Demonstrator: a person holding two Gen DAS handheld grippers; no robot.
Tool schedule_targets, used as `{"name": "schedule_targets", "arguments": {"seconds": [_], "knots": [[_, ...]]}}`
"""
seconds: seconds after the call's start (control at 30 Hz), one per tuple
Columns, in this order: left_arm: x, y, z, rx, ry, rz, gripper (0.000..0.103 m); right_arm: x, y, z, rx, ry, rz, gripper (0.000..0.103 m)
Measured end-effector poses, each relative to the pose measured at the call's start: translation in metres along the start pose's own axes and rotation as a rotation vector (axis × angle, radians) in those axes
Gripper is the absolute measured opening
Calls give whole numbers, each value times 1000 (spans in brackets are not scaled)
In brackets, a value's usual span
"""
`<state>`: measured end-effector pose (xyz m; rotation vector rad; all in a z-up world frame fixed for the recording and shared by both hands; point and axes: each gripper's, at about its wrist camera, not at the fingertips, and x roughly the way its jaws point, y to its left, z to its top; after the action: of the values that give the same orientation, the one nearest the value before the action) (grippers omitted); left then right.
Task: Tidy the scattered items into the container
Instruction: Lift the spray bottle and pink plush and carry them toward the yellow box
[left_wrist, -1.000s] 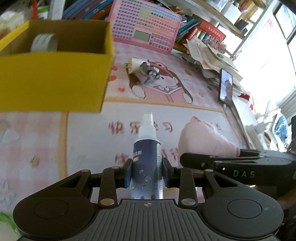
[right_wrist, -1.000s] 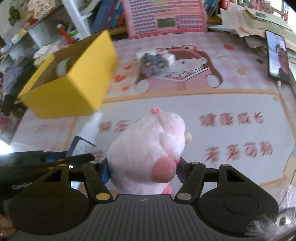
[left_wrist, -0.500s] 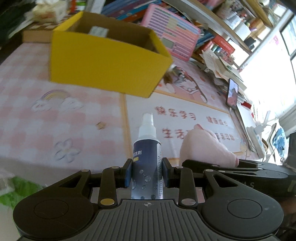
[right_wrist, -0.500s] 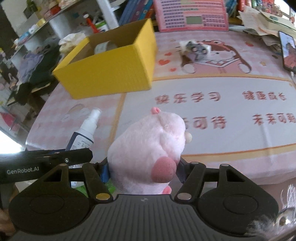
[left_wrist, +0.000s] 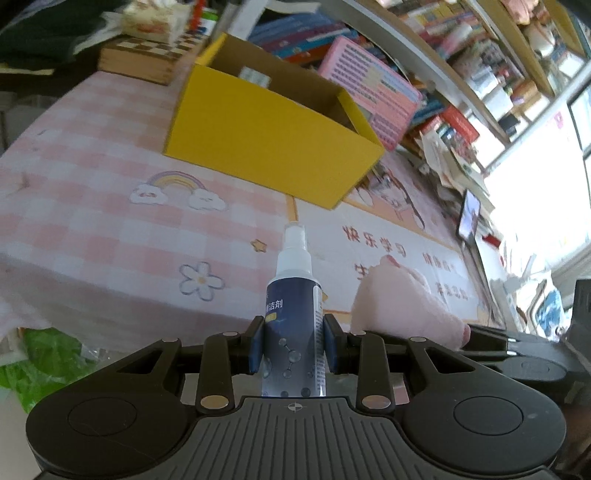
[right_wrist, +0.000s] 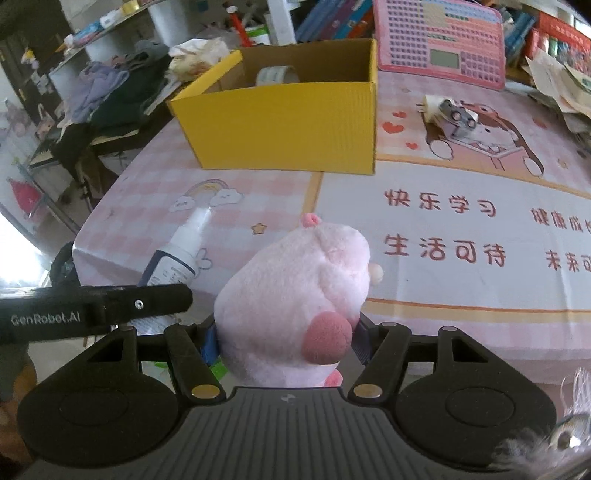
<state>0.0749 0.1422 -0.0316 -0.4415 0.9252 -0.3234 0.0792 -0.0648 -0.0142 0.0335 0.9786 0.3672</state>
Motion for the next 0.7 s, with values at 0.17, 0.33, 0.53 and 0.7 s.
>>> {"name": "schedule_targets", "arguments": {"seconds": [0.17, 0.33, 0.53, 0.7], "knots": [[-13, 12, 5, -15, -46, 18, 31, 1, 16, 5, -43, -15, 2, 64], [-21, 15, 15, -13, -81, 26, 31, 1, 26, 10, -90, -29, 7, 64], [-11, 10, 24, 0, -74, 23, 31, 7, 30, 20, -127, -35, -5, 64], [-6, 5, 41, 14, -101, 44, 31, 11, 23, 37, -142, -79, 29, 64]]}}
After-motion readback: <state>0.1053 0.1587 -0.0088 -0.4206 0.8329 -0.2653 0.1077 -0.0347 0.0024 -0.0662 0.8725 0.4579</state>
